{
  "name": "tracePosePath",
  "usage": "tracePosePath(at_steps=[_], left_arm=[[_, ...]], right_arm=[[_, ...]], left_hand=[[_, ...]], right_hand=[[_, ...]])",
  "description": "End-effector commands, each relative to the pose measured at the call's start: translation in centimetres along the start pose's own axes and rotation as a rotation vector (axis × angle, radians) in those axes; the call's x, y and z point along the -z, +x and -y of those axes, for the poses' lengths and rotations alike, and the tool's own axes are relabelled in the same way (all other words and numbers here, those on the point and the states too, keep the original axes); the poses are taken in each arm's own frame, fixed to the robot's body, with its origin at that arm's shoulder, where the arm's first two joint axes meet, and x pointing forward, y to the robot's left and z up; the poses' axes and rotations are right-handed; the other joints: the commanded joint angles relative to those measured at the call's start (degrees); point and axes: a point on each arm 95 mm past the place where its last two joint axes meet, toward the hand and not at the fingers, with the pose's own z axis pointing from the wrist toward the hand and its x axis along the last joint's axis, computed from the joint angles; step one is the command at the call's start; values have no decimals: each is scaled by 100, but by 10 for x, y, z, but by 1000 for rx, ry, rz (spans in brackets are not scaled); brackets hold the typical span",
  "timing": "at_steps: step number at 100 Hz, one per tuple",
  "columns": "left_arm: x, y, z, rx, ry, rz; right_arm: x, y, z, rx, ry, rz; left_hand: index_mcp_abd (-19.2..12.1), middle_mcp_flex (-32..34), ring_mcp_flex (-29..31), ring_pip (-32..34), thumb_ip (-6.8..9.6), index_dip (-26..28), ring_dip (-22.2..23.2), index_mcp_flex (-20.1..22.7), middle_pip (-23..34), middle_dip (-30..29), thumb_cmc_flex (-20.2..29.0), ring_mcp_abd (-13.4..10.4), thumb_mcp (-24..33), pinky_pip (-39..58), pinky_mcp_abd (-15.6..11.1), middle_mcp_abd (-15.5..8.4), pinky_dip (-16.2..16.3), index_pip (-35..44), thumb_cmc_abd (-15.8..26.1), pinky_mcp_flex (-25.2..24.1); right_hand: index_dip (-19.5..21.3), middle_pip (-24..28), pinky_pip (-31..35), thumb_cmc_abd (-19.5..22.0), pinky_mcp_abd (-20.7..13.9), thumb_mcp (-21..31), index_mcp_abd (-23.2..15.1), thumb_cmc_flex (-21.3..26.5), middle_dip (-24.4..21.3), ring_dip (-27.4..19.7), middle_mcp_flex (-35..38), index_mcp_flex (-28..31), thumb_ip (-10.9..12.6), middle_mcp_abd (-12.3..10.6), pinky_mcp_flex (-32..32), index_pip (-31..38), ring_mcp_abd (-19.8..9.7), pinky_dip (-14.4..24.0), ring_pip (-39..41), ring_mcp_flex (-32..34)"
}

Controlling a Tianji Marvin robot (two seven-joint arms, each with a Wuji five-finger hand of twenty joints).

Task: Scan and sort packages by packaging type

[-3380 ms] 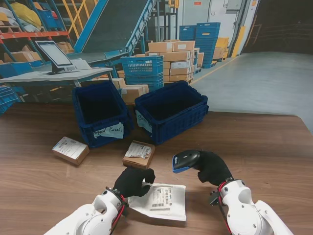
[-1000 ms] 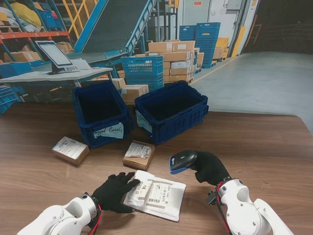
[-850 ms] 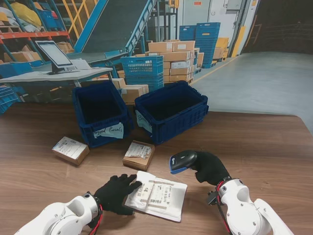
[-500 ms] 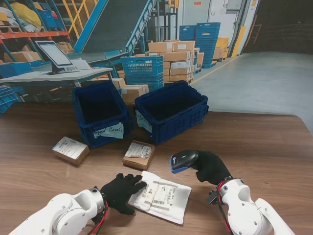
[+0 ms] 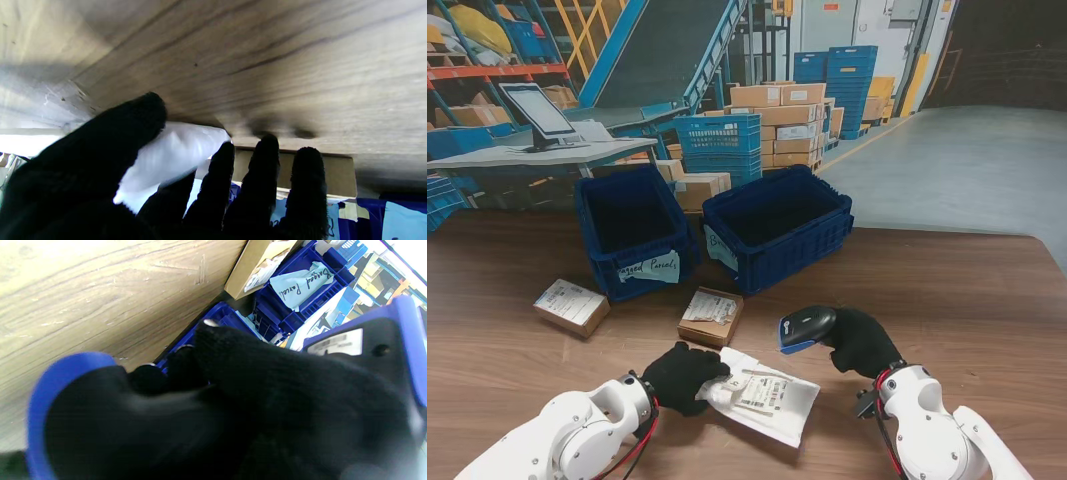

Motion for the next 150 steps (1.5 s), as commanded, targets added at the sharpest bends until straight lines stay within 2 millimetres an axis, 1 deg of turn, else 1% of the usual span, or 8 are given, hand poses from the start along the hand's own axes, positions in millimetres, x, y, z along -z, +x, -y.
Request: tracePosePath(at_steps=[1, 5, 11, 17, 28, 36, 77, 150], left_arm=[[2, 3, -25, 33, -71, 6], [1, 4, -25, 41, -68, 6], [1, 4, -26, 51, -55, 7], [0, 5, -25, 63, -48, 5], [-1, 5, -24, 88, 0, 12], [-1, 5, -22, 110, 40, 24], [7, 8, 3, 199, 203, 75], [33, -2, 80, 184, 361, 220]], right_arm=[[1, 3, 3, -8, 14, -9], [1, 3, 3, -8, 14, -9], [1, 3, 3, -9, 15, -10], [1, 3, 3, -10, 16, -11], [1, 3, 4, -12, 18, -13], [1, 3, 4, -12, 21, -15], [-1, 5, 6, -11, 28, -22], [-7, 8, 5, -7, 19, -29]], left_hand=[[-238, 809, 921, 1207, 220, 336, 668, 423, 1066, 495, 285, -527, 285, 274, 59, -688, 132, 675, 52, 76], [-322, 986, 1076, 1328, 220, 453, 814, 502, 1206, 597, 350, -548, 267, 372, 54, -744, 149, 978, 68, 129], [-541, 1575, 1365, 1536, -270, 673, 1090, 678, 1067, 1695, 732, -596, 311, 577, 76, -864, 178, 1689, -346, 240], [-728, 2184, 1575, 1744, -465, 825, 1333, 772, 610, 2363, 1049, -606, 188, 701, 107, -945, 202, 2291, -590, 301], [-1005, 2824, 2040, 2079, -488, 763, 2257, 909, 628, 2933, 1160, -542, 89, 1005, 208, -1030, 317, 3413, -608, 507], [-1169, 3009, 2224, 2264, -513, 822, 2487, 1049, 827, 2977, 1145, -502, 73, 1145, 271, -1020, 376, 3951, -621, 576], [-1203, 3189, 2398, 2529, -569, 788, 2681, 1180, 1057, 3009, 1101, -438, 213, 1302, 360, -965, 447, 4372, -753, 625], [-1237, 3092, 2396, 2557, -595, 915, 2886, 1033, 1094, 3119, 1102, -451, 223, 1431, 431, -995, 528, 4472, -645, 656]], right_hand=[[83, -27, 314, 381, -258, 644, -204, 554, 41, 1, 39, 207, -5, -3, 73, 493, 185, 178, 100, 108], [83, -29, 315, 381, -257, 643, -204, 552, 40, 0, 39, 207, -5, -1, 75, 493, 185, 178, 99, 106], [83, -27, 314, 382, -254, 642, -204, 553, 42, -1, 39, 207, -5, 0, 76, 493, 182, 178, 98, 104], [83, -29, 313, 383, -253, 641, -204, 553, 42, -2, 38, 207, -5, -6, 76, 493, 177, 178, 97, 104], [83, -29, 313, 387, -249, 640, -204, 553, 43, -1, 37, 207, -5, -8, 77, 493, 176, 180, 98, 103], [83, -31, 311, 390, -246, 639, -204, 551, 43, -1, 34, 207, -4, -4, 78, 493, 177, 181, 98, 102], [83, -29, 311, 386, -257, 640, -204, 551, 46, -3, 42, 207, 0, -7, 86, 493, 167, 184, 102, 113], [80, -25, 318, 374, -266, 654, -202, 550, 50, 0, 53, 233, -1, -12, 98, 488, 169, 183, 114, 124]])
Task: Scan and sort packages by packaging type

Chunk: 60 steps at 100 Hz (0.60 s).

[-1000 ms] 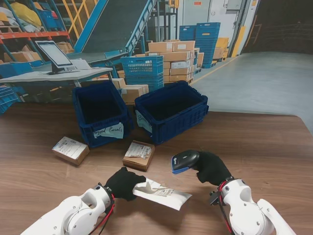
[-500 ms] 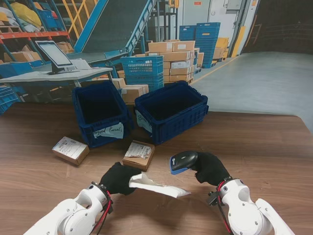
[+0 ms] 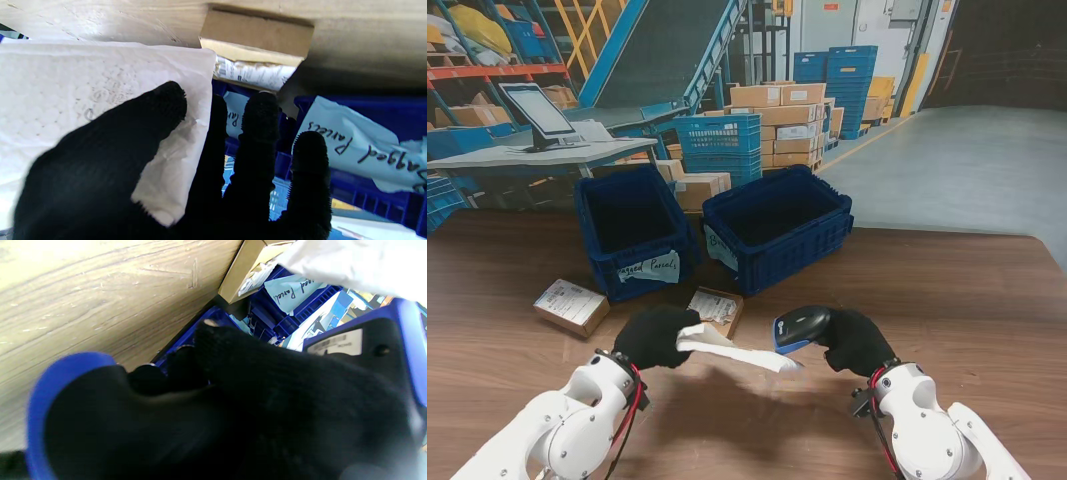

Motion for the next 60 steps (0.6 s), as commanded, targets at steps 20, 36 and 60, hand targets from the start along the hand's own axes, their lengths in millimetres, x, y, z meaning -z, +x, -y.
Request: tracePosePath(at_steps=[20, 36, 60], left_arm=[[-5, 0, 37, 17, 39, 25], [-11, -5, 55, 58, 71, 58], [-24, -9, 80, 138, 136, 95]], right_arm=[[-2, 4, 3, -17, 4, -5], [-3, 4, 3, -20, 6, -5], [-4, 3, 3, -25, 4, 2]], left_hand=[[-176, 142, 99, 90, -52, 184, 117, -14, 189, 204, 288, -15, 206, 145, 236, -215, 93, 349, 54, -39], [-174, 134, 92, 120, -49, 212, 185, -26, 202, 235, 291, -10, 204, 162, 249, -209, 113, 371, 60, -44], [-154, 125, 71, 143, -44, 212, 266, -30, 200, 249, 303, 18, 211, 188, 291, -188, 146, 368, 60, -72]], right_hand=[[83, -23, 323, 369, -268, 663, -211, 551, 51, -1, 64, 238, -1, -16, 97, 483, 163, 179, 116, 125], [86, -26, 321, 369, -268, 668, -211, 550, 54, -1, 62, 238, -2, -15, 98, 481, 162, 176, 118, 128], [89, -27, 327, 367, -276, 672, -211, 547, 62, 4, 61, 239, -3, -9, 100, 480, 163, 175, 122, 131]])
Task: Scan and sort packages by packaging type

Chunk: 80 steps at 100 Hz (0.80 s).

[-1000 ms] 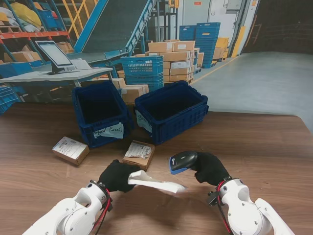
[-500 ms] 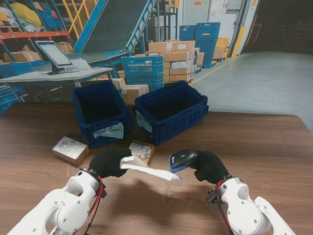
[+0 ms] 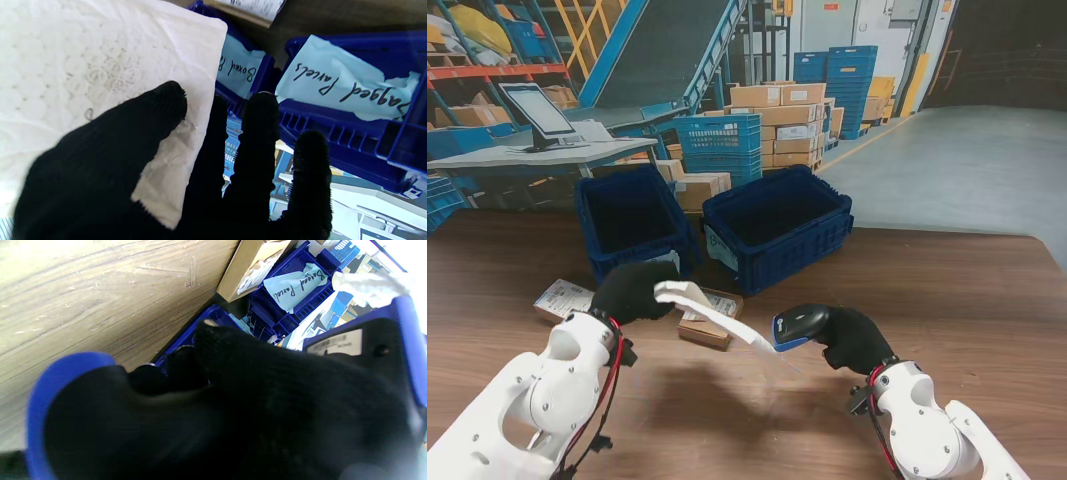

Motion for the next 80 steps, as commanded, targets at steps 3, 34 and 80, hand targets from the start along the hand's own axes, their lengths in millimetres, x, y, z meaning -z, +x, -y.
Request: tracePosePath(at_steps=[3, 34, 80], left_arm=[[-9, 7, 14, 37, 34, -4], [-31, 11, 32, 139, 95, 28], [-73, 14, 26, 229, 143, 125]], right_arm=[[0, 3, 2, -12, 8, 1], [4, -3, 5, -33, 14, 13], [12, -10, 14, -94, -1, 12]], left_hand=[[-125, 119, 66, 148, -36, 141, 123, -31, 201, 130, 316, 33, 213, 182, 241, -173, 145, 242, 59, -91], [-102, 166, 116, 182, -18, 124, 233, 25, 215, 142, 330, 55, 256, 206, 253, -139, 186, 246, -21, -79], [-50, 208, 142, 212, -31, 93, 346, 88, 256, 140, 312, 133, 399, 258, 324, -85, 251, 265, -131, -83]], right_hand=[[90, -28, 327, 366, -276, 673, -208, 546, 59, 4, 46, 248, -3, -13, 94, 482, 164, 174, 87, 120], [96, -33, 326, 363, -273, 672, -203, 550, 63, 5, 50, 251, -6, -8, 92, 480, 164, 174, 87, 118], [102, -34, 328, 358, -274, 676, -203, 551, 67, 7, 52, 251, -5, -1, 91, 477, 166, 175, 90, 121]])
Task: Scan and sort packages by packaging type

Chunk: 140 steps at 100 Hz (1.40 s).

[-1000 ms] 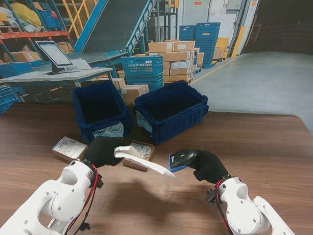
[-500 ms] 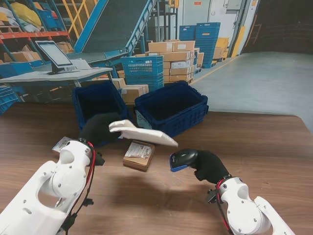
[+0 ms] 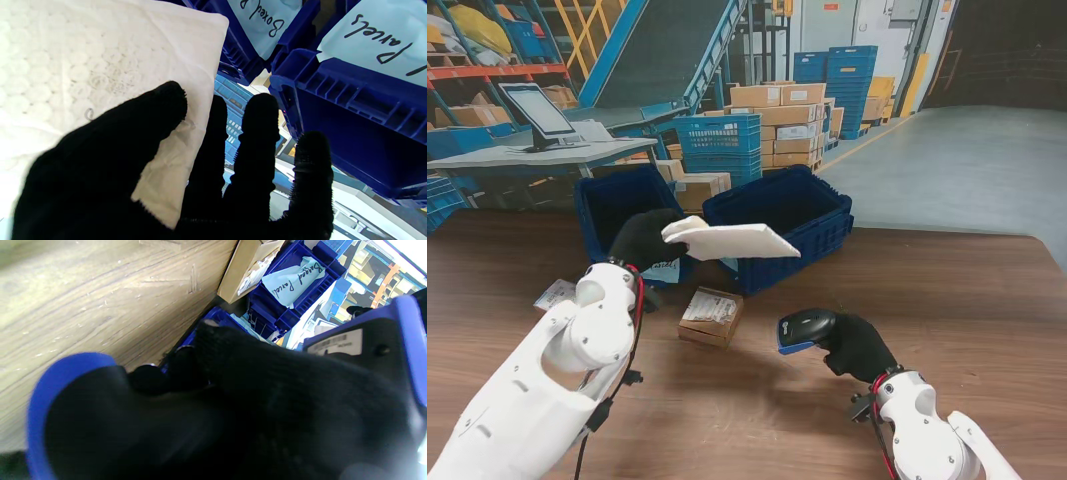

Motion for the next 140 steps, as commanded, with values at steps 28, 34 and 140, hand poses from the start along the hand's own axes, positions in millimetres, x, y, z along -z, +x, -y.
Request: tracePosePath(at_steps=[28, 34, 140], left_arm=[[-15, -4, 20, -43, 17, 67], [-16, -8, 28, -44, 22, 89], [-32, -102, 109, -184, 140, 474]], right_arm=[[4, -1, 7, -17, 28, 1], [2, -1, 8, -10, 33, -3], [-36, 12, 25, 45, 139, -103]], left_hand=[[-35, 192, 130, 212, -53, 90, 104, 64, 243, 91, 295, 91, 385, 202, 227, -91, 132, 252, -95, -78], [-32, 190, 131, 214, -56, 92, 101, 59, 244, 89, 297, 96, 381, 201, 223, -88, 132, 248, -92, -76], [94, 162, 84, 289, -120, 91, -4, 78, 222, 4, 413, 161, 192, 309, 327, 17, 198, 103, -11, -78]], right_hand=[[103, -35, 334, 360, -275, 678, -203, 548, 67, 9, 56, 251, -5, -4, 88, 477, 171, 181, 91, 115], [104, -38, 334, 360, -278, 679, -203, 546, 66, 6, 50, 252, -4, -5, 90, 476, 166, 181, 91, 117], [107, -31, 337, 367, -298, 690, -227, 533, 69, -6, 53, 250, 9, -18, 92, 471, 154, 169, 99, 113]])
